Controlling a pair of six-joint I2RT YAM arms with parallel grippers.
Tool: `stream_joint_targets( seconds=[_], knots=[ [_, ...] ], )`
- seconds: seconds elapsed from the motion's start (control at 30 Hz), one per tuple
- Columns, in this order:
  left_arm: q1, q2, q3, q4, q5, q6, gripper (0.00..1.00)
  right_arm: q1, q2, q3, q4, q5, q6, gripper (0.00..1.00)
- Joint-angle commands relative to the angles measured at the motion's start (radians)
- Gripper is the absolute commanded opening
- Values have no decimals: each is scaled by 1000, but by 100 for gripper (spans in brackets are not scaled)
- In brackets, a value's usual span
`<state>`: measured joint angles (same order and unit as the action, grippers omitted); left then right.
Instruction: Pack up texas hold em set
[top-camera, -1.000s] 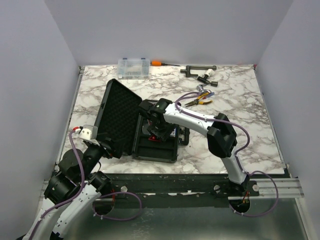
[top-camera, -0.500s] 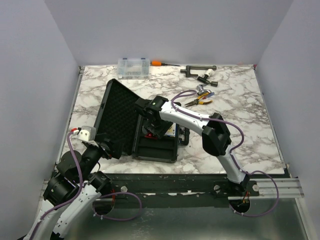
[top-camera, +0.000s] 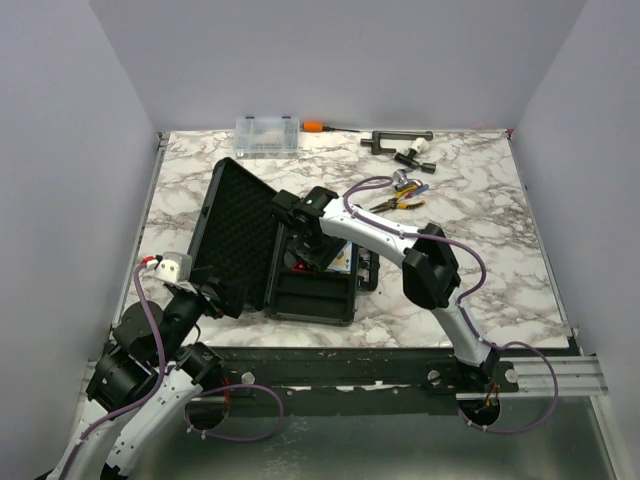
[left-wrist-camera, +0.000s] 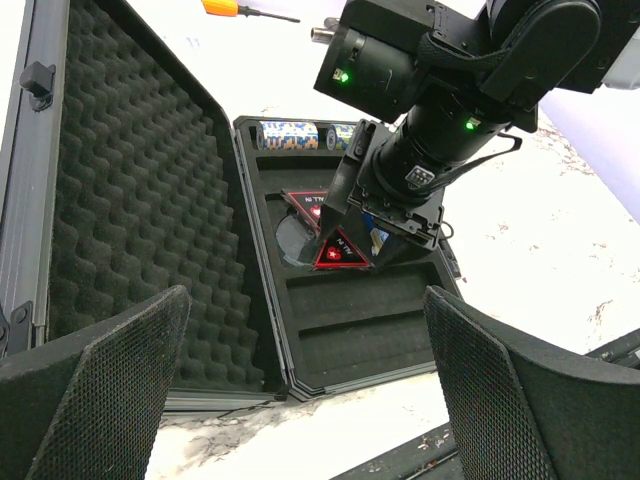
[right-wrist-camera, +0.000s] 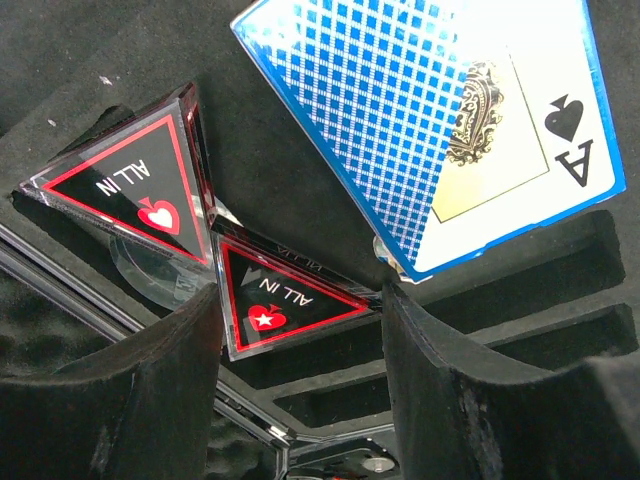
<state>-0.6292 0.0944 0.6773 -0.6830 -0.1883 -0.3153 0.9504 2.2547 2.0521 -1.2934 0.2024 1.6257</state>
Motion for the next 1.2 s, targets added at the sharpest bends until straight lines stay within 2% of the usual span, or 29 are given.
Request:
stream_joint_targets(
  seconds=[0.0,0.2,0.33,0.47,0.63,1.17],
  knots=[
    [3,-12,-7,-6,-11,-1,99,-24,45,46,-9,40,-9,28],
    [4,-9,-6,-7,-11,-2,98,-35,52,45,13,38,-28,32],
    [3,-7,-7,-8,-11,-1,98,-41,52,45,34,31,-53,47],
    [3,-6,-7,-9,-14,-2,98,-45,35,25,42,35,-61,67],
    [3,-2,-5,-9,-13,-2,98,-45,6,-2,45,40,-68,82],
    [4,62,43,-16,-29,-8,98,-44,-167,-107,55,29,-158,96]
  ],
)
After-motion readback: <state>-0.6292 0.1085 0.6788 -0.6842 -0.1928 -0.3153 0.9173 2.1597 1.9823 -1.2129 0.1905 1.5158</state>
